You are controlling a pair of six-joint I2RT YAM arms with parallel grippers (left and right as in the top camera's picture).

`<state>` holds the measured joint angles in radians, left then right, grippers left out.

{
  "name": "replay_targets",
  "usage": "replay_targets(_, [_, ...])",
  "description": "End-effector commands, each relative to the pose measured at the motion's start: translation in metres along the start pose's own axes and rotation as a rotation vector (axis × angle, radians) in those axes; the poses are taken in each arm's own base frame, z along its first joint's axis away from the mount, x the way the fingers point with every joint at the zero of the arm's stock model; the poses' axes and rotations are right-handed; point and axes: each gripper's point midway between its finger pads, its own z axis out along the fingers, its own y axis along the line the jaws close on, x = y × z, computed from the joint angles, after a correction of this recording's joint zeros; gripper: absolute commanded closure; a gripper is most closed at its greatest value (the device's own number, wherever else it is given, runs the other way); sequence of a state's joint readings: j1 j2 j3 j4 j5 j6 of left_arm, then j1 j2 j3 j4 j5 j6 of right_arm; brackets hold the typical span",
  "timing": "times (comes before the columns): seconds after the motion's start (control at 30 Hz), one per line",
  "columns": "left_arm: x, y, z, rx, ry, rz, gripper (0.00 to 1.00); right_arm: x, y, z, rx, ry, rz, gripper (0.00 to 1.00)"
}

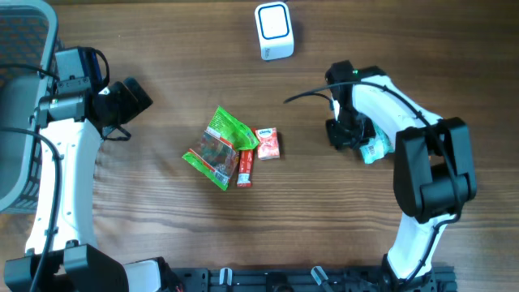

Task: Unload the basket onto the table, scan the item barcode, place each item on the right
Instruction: 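Move the teal pack right and drop it beside the cup noodles, then grasp the red Kleenex tissue pack with the right gripper and lift it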

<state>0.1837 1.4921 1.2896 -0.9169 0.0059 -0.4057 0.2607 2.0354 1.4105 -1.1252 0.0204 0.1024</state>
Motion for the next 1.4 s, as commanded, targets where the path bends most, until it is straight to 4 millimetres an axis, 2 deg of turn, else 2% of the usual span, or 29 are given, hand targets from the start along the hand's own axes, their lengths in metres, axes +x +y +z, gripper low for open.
replay_targets(0.0, [-0.004,-0.001,-0.003,0.009,-0.013,0.005,0.00,-0.018,0.094,-0.052,-0.473,-0.096,-0.151,0.57])
replay_targets(0.07, [-0.004,-0.001,-0.003,0.009,-0.013,0.005,0.00,-0.021,0.127,-0.062,-0.581,-0.127,-0.190,0.54])
replay_targets(0.13, [-0.004,-0.001,-0.003,0.009,-0.013,0.004,0.00,-0.023,0.140,-0.060,-0.559,-0.138,-0.185,0.52])
replay_targets(0.27, [-0.004,-0.001,-0.003,0.009,-0.013,0.005,0.00,-0.024,0.145,-0.034,-0.356,-0.159,-0.093,0.48])
replay_targets(0.33, [-0.004,-0.001,-0.003,0.009,-0.013,0.005,0.00,-0.025,0.155,-0.027,-0.355,-0.181,-0.103,0.51])
replay_targets(0.53, [-0.004,-0.001,-0.003,0.009,-0.013,0.004,0.00,-0.033,0.159,-0.021,-0.368,-0.221,-0.089,0.61])
replay_targets(0.7, [-0.004,-0.001,-0.003,0.009,-0.013,0.004,0.00,-0.038,0.153,-0.019,-0.334,-0.236,-0.031,0.62])
replay_targets(0.8, [-0.004,-0.001,-0.003,0.009,-0.013,0.005,0.00,-0.040,0.153,-0.019,-0.334,-0.242,-0.032,0.71])
replay_targets(1.0, [-0.004,-0.001,-0.003,0.009,-0.013,0.005,0.00,-0.037,0.156,-0.011,-0.332,-0.212,0.013,0.64])
replay_targets(1.17, [-0.004,-0.001,-0.003,0.009,-0.013,0.004,0.00,-0.030,0.168,0.002,-0.324,-0.176,-0.010,0.73])
replay_targets(1.37, [-0.004,-0.001,-0.003,0.009,-0.013,0.005,0.00,-0.030,0.166,0.003,-0.312,-0.174,0.018,0.73])
